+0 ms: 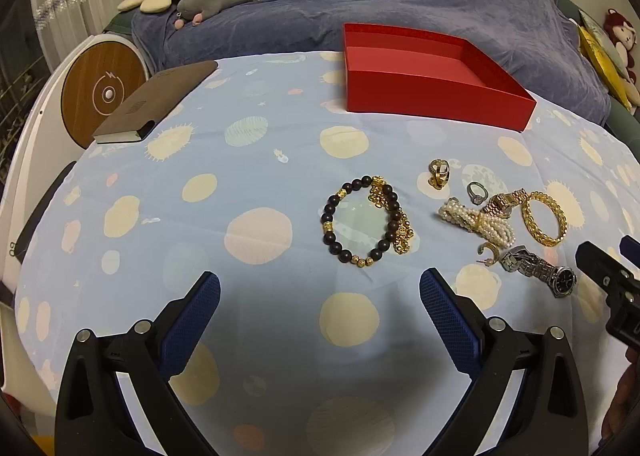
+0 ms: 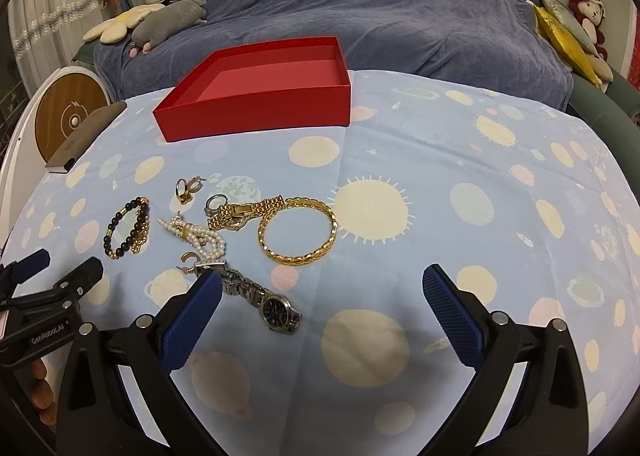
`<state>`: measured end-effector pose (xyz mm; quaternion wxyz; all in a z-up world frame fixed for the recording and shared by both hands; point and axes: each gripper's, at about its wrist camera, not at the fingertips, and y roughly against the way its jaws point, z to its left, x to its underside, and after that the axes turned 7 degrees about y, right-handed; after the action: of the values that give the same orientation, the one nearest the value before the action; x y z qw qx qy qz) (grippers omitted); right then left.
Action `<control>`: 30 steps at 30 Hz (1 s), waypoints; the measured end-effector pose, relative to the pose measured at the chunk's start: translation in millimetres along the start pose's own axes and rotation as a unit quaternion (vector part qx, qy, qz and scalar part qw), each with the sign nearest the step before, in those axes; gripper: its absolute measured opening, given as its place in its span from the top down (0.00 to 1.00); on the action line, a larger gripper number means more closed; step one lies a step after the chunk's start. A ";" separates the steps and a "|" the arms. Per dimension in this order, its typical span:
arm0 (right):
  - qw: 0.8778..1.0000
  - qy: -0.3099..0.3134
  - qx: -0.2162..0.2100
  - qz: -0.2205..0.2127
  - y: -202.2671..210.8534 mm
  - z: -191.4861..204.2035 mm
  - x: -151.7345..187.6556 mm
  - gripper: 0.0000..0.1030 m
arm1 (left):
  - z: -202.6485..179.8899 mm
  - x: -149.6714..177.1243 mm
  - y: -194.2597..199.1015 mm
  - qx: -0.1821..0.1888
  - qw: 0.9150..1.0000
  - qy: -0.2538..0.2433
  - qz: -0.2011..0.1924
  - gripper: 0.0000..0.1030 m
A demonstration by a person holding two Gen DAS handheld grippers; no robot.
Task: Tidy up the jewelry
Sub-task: 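Grasp the black bead bracelet with the left gripper while the right gripper grasps the gold twisted bangle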
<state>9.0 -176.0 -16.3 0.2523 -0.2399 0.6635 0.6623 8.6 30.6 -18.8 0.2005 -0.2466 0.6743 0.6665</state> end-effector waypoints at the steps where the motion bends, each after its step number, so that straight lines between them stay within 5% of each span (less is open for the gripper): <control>1: 1.000 -0.004 -0.009 0.001 -2.8 -0.5 -3.5 0.05 | 0.2 -0.1 -0.6 0.003 1.000 0.000 0.001 0.05; 25: 0.999 0.035 0.001 0.036 -53.0 8.3 -18.5 0.45 | -4.3 -15.2 -36.2 0.020 1.000 -0.011 0.011 0.05; 30: 0.999 0.032 0.000 0.036 -51.3 5.7 -17.6 0.46 | -3.4 -14.6 -43.9 0.016 1.000 -0.011 0.016 0.05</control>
<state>55.9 -171.0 -43.7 0.2070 -0.2363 0.6798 0.6627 46.8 28.6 -45.0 0.2014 -0.2252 0.6868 0.6611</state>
